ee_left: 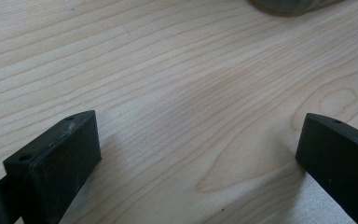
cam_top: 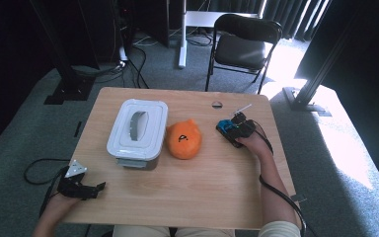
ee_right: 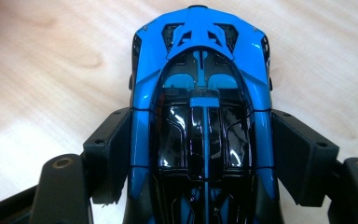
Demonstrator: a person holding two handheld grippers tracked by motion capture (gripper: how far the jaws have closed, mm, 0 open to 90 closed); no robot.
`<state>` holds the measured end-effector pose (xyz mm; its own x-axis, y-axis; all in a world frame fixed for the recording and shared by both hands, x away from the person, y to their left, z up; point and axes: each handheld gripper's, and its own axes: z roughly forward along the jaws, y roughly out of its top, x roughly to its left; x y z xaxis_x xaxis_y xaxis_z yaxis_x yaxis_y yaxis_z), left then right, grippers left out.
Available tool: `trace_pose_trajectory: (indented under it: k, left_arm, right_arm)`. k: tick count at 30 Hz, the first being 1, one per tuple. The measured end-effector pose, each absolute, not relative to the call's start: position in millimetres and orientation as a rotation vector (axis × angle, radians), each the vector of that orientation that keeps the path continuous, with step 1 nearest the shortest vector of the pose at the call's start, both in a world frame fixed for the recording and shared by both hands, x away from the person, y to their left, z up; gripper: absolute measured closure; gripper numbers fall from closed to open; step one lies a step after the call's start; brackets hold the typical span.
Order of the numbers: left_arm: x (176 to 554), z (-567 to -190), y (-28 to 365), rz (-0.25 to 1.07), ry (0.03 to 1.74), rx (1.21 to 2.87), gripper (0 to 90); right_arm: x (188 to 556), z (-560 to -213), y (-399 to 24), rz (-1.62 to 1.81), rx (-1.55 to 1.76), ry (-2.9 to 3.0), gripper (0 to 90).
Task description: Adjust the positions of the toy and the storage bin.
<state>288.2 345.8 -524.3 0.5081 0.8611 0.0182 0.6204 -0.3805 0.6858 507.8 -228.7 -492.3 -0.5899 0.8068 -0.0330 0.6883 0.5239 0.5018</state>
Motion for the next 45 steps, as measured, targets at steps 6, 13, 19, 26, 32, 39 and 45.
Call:
trace_pose_trajectory:
  k: [6, 13, 19, 26, 32, 39, 45]
  left_arm:
    - [288, -524, 346, 0.502, 1.207, 2.129, 0.3]
    - [288, -524, 346, 0.502, 1.209, 2.127, 0.3]
    - [288, -524, 346, 0.500, 1.211, 2.125, 0.3]
    - [288, -524, 346, 0.501, 1.212, 2.125, 0.3]
    - [288, -524, 346, 0.503, 1.214, 2.124, 0.3]
    - [288, -524, 346, 0.504, 1.215, 2.124, 0.3]
    - [288, -524, 346, 0.504, 1.218, 2.122, 0.3]
  right_arm:
    - [494, -476, -240, 0.670, 1.248, 2.496, 27.9]
    - [465, -459, -247, 0.713, 1.208, 2.466, 27.8]
    - [439, -455, -252, 0.750, 1.193, 2.443, 27.9]
    - [414, -458, -257, 0.776, 1.195, 2.430, 27.8]
    - [396, -465, -263, 0.794, 1.227, 2.414, 27.8]
    - [375, -469, -265, 0.785, 1.219, 2.403, 27.8]
    - [352, -469, -265, 0.774, 1.208, 2.399, 27.8]
